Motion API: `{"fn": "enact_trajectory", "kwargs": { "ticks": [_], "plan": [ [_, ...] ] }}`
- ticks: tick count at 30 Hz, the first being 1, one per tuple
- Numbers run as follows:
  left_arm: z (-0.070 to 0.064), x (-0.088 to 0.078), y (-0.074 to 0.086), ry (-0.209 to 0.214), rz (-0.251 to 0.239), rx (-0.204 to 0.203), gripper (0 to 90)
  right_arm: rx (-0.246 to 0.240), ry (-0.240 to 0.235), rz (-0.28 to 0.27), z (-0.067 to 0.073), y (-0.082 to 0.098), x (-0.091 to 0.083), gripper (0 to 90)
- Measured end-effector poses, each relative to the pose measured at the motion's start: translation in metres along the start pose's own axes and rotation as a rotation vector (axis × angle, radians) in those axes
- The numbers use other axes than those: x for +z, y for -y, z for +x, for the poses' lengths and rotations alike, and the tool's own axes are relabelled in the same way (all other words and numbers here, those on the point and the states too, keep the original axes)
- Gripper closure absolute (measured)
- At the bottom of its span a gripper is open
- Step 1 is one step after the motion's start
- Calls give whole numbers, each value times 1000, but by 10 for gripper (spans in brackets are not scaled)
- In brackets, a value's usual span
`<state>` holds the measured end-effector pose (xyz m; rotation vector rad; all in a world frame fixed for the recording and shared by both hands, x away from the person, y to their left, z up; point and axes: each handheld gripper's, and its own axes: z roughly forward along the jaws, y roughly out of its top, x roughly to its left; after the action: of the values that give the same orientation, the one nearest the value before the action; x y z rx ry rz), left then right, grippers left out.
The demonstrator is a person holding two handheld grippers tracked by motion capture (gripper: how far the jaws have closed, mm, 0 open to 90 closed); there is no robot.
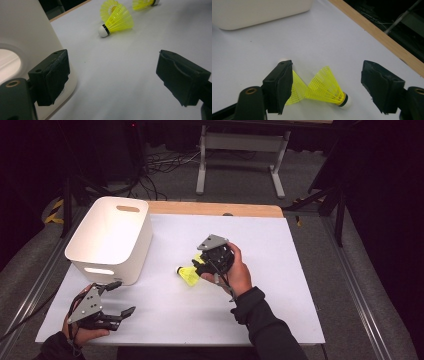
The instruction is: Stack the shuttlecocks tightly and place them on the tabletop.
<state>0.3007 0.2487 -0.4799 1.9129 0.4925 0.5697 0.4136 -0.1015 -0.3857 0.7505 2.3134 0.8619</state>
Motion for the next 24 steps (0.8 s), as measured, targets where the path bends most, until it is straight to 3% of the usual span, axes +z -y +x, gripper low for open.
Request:
{"fn": "enact_trajectory", "kwargs": {
  "ticks": [1, 11, 19, 24],
  "plan": [
    [0, 0, 0, 0, -4, -3, 125, -16, -5, 38, 1, -3, 12, 286],
    [-4, 5, 0, 31, 11, 21, 123, -35, 47, 175, -3, -3, 53, 402],
    [-4, 7, 0, 48, 12, 18, 127, -18, 59, 206, -12, -1, 62, 588],
    [-4, 9, 1, 55, 20, 20, 127, -36, 83, 210, -15, -3, 64, 709]
  ]
}}
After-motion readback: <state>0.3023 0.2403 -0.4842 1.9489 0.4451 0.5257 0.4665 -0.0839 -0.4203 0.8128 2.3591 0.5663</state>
